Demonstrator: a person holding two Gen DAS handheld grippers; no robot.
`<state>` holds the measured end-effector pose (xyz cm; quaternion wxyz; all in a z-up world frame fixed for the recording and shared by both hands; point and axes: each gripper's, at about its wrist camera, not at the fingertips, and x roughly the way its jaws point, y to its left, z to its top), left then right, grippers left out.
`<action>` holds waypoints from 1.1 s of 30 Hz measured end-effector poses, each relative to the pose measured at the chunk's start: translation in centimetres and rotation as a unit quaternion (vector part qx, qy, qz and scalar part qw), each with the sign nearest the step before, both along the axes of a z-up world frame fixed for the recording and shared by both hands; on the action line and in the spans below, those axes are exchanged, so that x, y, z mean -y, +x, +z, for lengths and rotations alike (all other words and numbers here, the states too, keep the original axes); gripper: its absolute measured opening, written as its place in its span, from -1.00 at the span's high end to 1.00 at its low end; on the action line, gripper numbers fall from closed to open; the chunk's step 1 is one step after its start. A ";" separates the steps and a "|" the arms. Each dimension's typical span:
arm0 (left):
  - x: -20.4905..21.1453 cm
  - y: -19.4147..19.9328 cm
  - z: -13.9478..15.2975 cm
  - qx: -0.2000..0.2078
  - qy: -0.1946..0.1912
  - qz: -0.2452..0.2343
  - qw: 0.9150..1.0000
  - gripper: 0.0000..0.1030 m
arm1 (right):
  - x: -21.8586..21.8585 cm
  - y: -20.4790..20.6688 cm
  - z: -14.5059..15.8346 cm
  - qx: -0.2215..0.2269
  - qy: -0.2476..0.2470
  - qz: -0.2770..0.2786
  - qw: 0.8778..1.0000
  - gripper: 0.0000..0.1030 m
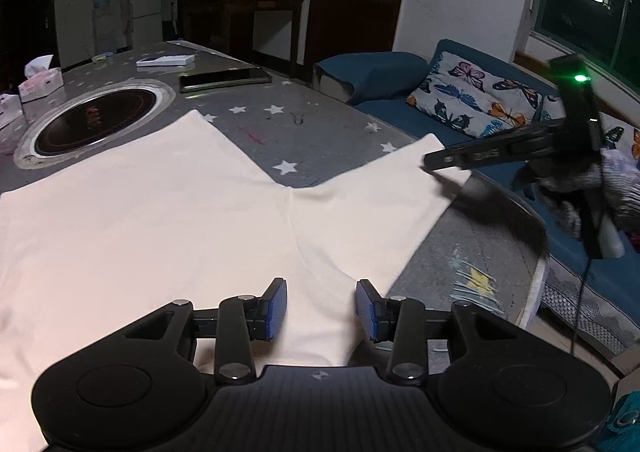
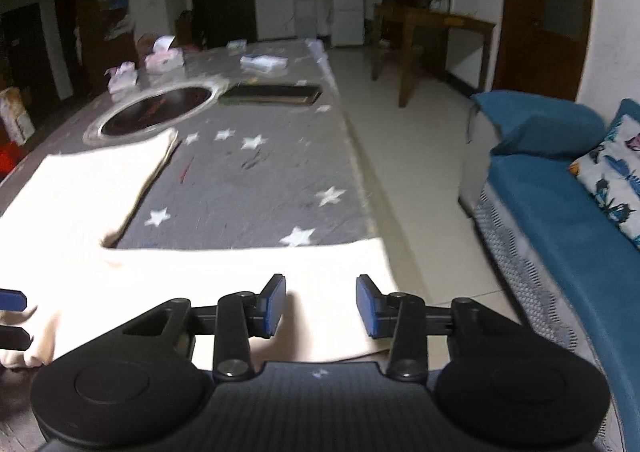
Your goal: Fold clothes
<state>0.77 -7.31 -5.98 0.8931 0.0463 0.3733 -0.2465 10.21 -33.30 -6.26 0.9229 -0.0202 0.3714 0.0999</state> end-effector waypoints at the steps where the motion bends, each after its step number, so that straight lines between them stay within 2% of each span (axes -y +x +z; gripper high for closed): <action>1: 0.1 0.0 -0.1 -0.002 0.001 -0.002 1.000 0.19 | -0.1 0.2 -0.2 0.000 -0.003 0.000 1.000 0.22; 8: -0.2 -0.5 0.3 0.003 -0.011 0.002 1.000 0.13 | -0.4 1.2 0.2 0.002 -0.003 -0.008 1.000 0.20; 11: -1.9 -0.7 1.0 0.015 -0.016 0.034 0.999 0.13 | -1.1 0.9 0.7 0.009 0.003 0.008 1.000 0.06; 16: -6.8 -0.8 1.8 0.026 -0.007 0.113 0.993 0.12 | -2.8 0.7 0.8 0.006 0.013 0.037 0.999 0.03; 19: -10.4 -0.6 1.8 0.030 0.006 0.172 0.985 0.10 | -3.7 0.9 0.5 0.000 0.015 0.045 0.999 0.03; 23: -15.8 -0.2 1.3 0.021 0.010 0.246 0.969 0.06 | -4.4 1.1 0.2 -0.008 0.010 0.051 0.999 0.02; 28: -21.2 0.0 0.1 -0.003 -0.013 0.304 0.953 0.01 | -5.2 1.2 -0.1 -0.015 0.002 0.058 0.998 -0.07; 30: -23.0 -0.4 -0.1 -0.003 -0.032 0.317 0.948 -0.05 | -5.4 1.3 -0.2 -0.016 -0.002 0.058 0.998 -0.10; 33: -24.9 -0.8 -0.1 0.005 -0.041 0.337 0.941 -0.05 | -5.6 1.4 -0.3 -0.017 -0.008 0.059 0.998 -0.13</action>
